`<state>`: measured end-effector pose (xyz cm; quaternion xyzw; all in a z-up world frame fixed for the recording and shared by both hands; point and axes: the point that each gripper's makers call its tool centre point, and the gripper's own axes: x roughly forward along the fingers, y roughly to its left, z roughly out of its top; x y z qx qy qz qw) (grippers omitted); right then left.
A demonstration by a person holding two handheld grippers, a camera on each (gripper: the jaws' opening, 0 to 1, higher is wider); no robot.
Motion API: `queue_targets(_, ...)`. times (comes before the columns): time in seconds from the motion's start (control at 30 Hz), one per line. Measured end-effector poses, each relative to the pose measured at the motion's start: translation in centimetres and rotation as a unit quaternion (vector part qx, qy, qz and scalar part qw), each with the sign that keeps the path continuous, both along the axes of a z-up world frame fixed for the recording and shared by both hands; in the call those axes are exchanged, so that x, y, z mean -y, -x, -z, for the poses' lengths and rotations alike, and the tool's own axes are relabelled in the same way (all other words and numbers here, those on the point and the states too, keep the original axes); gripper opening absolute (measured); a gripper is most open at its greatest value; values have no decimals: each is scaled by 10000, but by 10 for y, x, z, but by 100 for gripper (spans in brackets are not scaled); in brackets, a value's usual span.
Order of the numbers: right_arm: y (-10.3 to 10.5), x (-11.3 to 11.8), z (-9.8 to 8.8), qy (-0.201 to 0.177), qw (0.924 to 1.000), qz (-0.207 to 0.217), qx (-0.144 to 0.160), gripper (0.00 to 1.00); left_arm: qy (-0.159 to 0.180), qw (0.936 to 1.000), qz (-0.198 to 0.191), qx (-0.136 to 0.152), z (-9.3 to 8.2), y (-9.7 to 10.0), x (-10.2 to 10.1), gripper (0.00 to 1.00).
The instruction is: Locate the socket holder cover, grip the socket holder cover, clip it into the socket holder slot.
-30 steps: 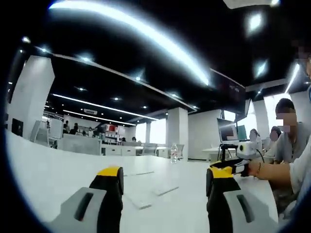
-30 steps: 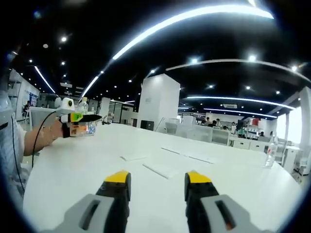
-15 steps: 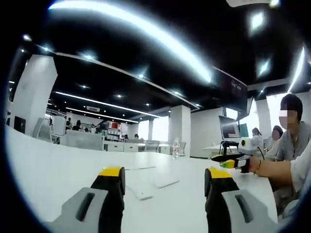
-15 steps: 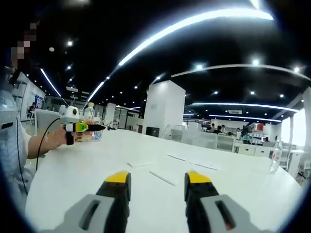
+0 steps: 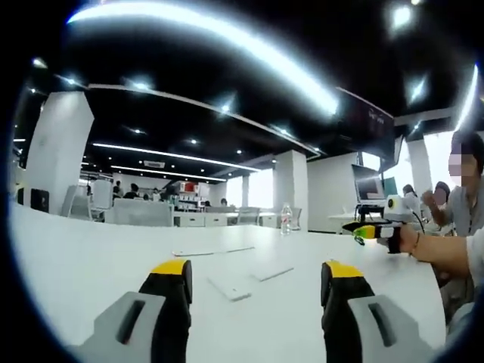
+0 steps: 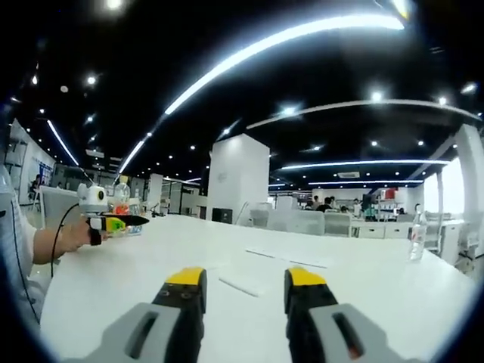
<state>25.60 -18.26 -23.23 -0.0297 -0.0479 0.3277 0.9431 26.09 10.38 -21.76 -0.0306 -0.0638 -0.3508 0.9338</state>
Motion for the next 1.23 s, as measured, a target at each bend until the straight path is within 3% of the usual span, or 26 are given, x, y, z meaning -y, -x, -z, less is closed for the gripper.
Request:
queue_targets(0.23,5,3,-5,-221,9997,-76,53,42,-214,9998,-54,-10,6,-2,2,71)
queue_targets(0.7,-2,4,12,93,9998,68,-177,41,-244,9992,-316,-7,6,-8,-9,80)
queue_targets(1.23,1,4,9,-37,9998,45,-171,40,-297,9988,-387,49,6,-7,-11,81)
